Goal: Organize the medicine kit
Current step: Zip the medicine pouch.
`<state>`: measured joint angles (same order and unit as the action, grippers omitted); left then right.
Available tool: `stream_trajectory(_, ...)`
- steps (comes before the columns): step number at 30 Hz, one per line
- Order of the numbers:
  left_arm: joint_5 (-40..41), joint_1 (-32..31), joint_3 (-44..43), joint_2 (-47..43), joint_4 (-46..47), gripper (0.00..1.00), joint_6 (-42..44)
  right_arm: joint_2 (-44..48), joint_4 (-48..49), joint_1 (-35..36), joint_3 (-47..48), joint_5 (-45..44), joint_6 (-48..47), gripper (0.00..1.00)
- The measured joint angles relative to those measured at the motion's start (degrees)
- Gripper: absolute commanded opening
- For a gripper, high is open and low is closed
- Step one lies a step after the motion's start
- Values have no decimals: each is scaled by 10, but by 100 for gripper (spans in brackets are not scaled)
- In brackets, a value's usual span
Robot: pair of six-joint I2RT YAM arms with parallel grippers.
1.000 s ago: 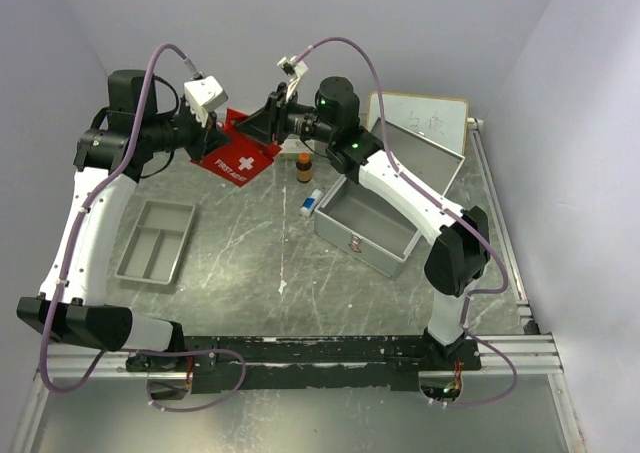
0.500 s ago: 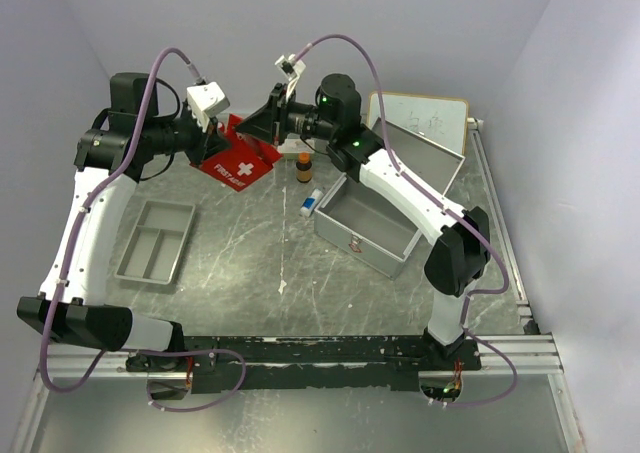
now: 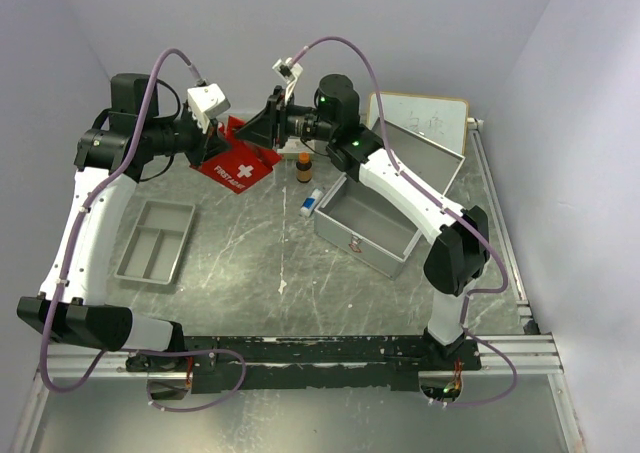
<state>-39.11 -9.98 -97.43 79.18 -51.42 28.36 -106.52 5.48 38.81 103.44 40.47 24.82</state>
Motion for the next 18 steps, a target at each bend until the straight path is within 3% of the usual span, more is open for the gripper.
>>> stream_trajectory(18, -15, 0, 0, 0, -10, 7, 7, -5, -12, 0, 0, 0, -3, 36)
